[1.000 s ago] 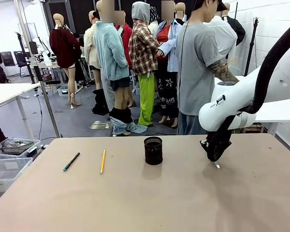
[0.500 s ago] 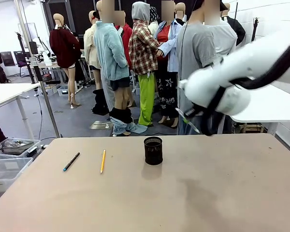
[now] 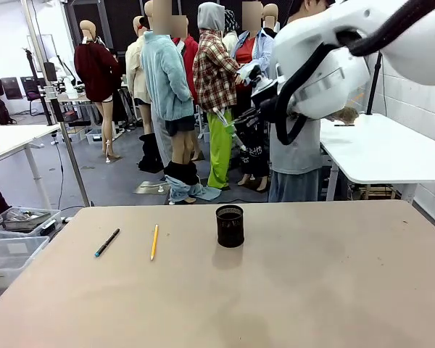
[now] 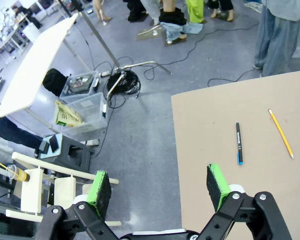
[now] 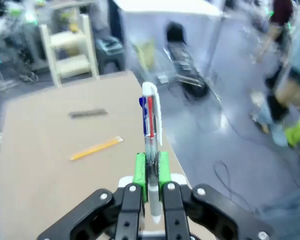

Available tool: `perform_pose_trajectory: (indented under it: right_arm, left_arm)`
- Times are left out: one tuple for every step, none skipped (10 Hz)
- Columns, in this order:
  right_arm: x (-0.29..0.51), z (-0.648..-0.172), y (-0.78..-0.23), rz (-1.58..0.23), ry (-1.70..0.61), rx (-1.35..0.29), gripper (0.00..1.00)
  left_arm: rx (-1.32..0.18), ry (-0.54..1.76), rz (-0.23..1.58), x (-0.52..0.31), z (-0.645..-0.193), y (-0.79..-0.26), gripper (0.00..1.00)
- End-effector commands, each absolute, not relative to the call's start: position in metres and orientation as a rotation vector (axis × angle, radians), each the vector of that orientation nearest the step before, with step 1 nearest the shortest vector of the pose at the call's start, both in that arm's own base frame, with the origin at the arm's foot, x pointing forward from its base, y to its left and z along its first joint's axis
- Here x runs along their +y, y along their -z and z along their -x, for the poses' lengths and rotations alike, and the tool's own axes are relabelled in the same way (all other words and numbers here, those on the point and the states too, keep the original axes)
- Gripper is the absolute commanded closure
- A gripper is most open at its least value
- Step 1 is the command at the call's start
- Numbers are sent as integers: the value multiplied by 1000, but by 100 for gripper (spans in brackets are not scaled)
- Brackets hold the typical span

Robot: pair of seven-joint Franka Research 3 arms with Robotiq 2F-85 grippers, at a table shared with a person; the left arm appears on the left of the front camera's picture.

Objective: Place the pens into the pen holder.
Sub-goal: Pick up a writing instrument from the table and place it into the Pen holder.

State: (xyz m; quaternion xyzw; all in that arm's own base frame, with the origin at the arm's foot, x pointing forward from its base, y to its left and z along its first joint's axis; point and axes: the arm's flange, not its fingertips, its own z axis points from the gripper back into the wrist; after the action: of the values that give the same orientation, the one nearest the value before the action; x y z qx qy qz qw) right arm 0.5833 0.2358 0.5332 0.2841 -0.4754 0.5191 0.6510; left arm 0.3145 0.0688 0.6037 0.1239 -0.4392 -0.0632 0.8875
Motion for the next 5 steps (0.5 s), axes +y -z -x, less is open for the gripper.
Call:
perform_pose_trajectory:
  right_arm:
    - [182,-595,-411,-939,-1307,-1006,100]
    - [192,-601,-402,-1017,-1316,-990,100]
    - [200,-605,-389,-1072,-1332,-969,100]
    - [206,-606,-380,-1116,-1336,-966,100]
    - [210,-606,-374,-1153,-1335,-979,100]
  left_arm:
    - [-916,129,-267,68,-316,-604,0]
    - [-916,129,-267,68,-316,-604,0]
    - [-916,129,-267,68,-316,-604,0]
    - [-916,129,-267,68,-316,-604,0]
    - [-916,129,-267,68,-316,-604,0]
